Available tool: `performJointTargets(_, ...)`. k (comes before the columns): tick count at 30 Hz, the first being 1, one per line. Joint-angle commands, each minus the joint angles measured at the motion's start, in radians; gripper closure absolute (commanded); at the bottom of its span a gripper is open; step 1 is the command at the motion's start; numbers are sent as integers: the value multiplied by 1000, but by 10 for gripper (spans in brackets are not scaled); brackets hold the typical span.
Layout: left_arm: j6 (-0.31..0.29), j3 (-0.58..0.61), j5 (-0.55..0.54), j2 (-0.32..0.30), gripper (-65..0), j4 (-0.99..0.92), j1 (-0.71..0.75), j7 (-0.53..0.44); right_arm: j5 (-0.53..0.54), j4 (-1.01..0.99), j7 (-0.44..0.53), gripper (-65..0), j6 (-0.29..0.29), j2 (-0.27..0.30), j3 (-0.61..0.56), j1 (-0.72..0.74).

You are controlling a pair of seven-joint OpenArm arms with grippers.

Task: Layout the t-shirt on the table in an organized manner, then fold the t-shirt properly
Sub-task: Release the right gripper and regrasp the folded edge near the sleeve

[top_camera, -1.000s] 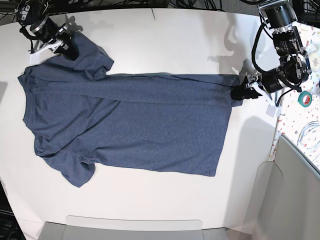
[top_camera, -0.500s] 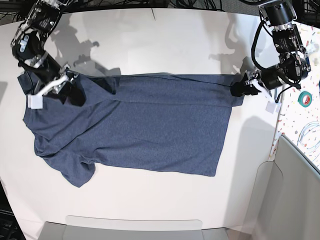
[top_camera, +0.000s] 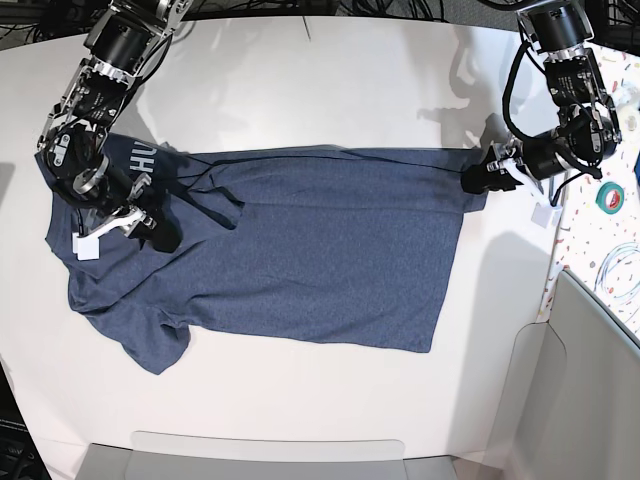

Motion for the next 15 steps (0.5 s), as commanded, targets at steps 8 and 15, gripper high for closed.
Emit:
performJointTargets(8, -4, 5, -22, -16, -231, 14, -15, -9, 29, 23, 11, -506, 16, 22, 5, 54)
performJointTargets(15, -4, 5, -22, -14, -231, 14, 4, -14, 228, 24, 13, -581, 17, 86, 60, 0)
